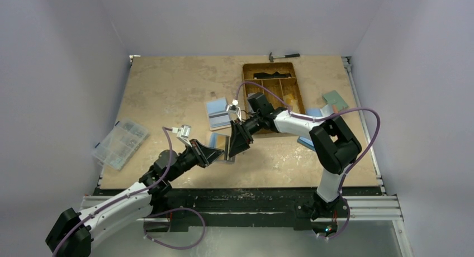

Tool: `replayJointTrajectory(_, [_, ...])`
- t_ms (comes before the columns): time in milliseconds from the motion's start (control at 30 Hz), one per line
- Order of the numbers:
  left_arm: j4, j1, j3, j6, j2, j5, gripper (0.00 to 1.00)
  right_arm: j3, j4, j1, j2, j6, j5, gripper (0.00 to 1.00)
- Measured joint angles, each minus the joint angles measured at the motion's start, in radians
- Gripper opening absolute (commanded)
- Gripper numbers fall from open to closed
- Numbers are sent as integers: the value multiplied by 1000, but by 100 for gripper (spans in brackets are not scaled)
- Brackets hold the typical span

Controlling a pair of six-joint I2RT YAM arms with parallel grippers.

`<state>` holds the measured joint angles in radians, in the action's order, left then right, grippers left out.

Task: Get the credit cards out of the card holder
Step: Remove the credit card from the card holder.

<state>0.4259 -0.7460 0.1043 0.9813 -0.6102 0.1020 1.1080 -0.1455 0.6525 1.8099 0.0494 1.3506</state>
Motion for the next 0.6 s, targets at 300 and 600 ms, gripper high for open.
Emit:
replayJointTrajectory(300, [76,0,-3,12,-24,25,0,-36,138,-20,0,138,29,8])
replayJointTrajectory(600, [51,5,-5,23,27,19,35,-37,182,-19,0,183,45,0])
